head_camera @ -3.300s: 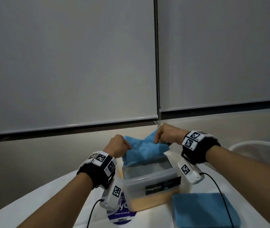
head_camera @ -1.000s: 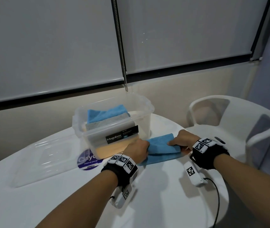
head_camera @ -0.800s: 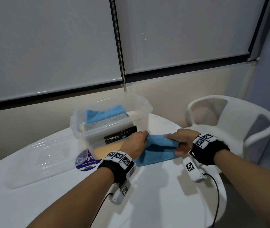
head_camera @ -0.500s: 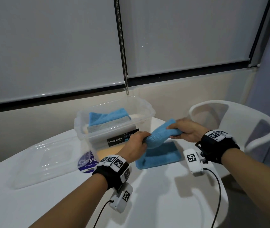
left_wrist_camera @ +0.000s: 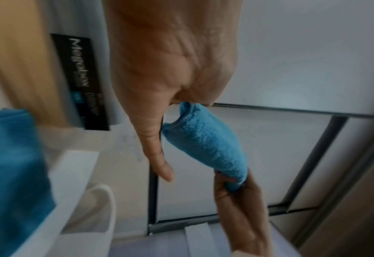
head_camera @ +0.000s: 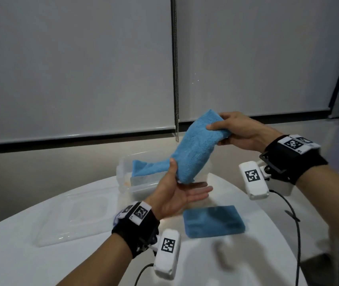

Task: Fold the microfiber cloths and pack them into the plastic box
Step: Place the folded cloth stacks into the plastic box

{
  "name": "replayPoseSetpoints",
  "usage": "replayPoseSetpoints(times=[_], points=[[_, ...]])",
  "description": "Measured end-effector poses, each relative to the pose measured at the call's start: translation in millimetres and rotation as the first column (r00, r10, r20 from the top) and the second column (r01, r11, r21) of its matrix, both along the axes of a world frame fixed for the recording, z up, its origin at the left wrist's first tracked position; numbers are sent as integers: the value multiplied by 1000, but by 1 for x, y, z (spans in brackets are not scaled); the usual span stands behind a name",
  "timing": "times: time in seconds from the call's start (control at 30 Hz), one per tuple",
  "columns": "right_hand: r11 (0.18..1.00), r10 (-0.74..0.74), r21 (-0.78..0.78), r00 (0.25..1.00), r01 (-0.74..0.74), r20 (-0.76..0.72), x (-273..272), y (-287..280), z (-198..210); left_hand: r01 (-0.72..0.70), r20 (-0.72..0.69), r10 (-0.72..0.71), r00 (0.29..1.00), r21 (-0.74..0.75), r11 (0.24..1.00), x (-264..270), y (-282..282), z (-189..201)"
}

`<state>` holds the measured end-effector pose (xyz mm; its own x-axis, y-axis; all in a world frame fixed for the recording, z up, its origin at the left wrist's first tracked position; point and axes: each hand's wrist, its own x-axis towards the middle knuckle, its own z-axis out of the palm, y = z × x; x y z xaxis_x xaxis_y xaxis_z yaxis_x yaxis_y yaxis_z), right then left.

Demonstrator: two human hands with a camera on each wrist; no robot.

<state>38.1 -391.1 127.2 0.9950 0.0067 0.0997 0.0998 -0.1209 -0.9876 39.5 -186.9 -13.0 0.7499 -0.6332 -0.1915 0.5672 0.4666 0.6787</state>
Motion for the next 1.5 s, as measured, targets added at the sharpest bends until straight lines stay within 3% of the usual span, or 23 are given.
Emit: replayPoseSetpoints(times=[0.07, 0.13, 0.2, 0.3, 0.43, 0.53, 0.67, 0.77, 0.9, 0.97, 1.07, 1.13, 1.2, 1.3, 1.4, 1.5], points=[[1000, 14, 24, 1000, -14, 13, 7, 5, 7, -117, 31, 118, 993, -44, 992, 7, 12, 26], [999, 19, 29, 1000, -19, 12, 14, 13, 12, -286, 118, 282, 952, 22, 958, 17, 28, 53], [1000, 8, 0, 1000, -8, -2, 23, 22, 11, -442, 237, 405, 883, 130, 887, 35, 48, 71], [992, -31, -122, 999, 28, -24, 39, 40, 2, -609, 483, 439, 758, 281, 742, 61, 83, 83], [949, -97, -305, 995, 82, -35, 61, 68, -24, -714, 711, 246, 659, 488, 501, 79, 118, 77], [877, -127, -471, 991, 91, -45, 80, 83, -53, -732, 768, -44, 639, 624, 272, 91, 133, 60], [761, -176, -639, 984, 112, -37, 98, 94, -85, -742, 719, -314, 620, 668, 64, 96, 133, 41], [708, -172, -702, 983, 77, -66, 103, 98, -103, -729, 602, -503, 620, 679, -86, 96, 126, 33], [550, -137, -835, 985, -12, -105, 101, 97, -118, -748, 463, -657, 595, 618, -241, 93, 115, 25], [555, -128, -832, 990, 26, -55, 100, 94, -115, -798, 482, -682, 549, 545, -257, 93, 112, 28], [598, -91, -790, 991, 134, 100, 98, 91, -105, -855, 528, -740, 417, 505, -122, 96, 107, 38], [633, -22, -766, 991, 114, 129, 96, 93, -102, -822, 478, -785, 394, 565, -68, 94, 102, 40], [615, 55, -788, 997, 13, 60, 95, 96, -105, -738, 361, -817, 450, 665, -112, 89, 95, 37], [517, 140, -838, 983, -173, -117, 90, 102, -116, -616, 233, -796, 558, 759, -210, 85, 91, 27], [487, 164, -841, 971, -235, -176, 85, 104, -117, -574, 222, -758, 613, 784, -235, 85, 91, 26], [532, 156, -816, 973, -226, -168, 83, 100, -108, -580, 254, -749, 612, 788, -207, 83, 89, 33]])
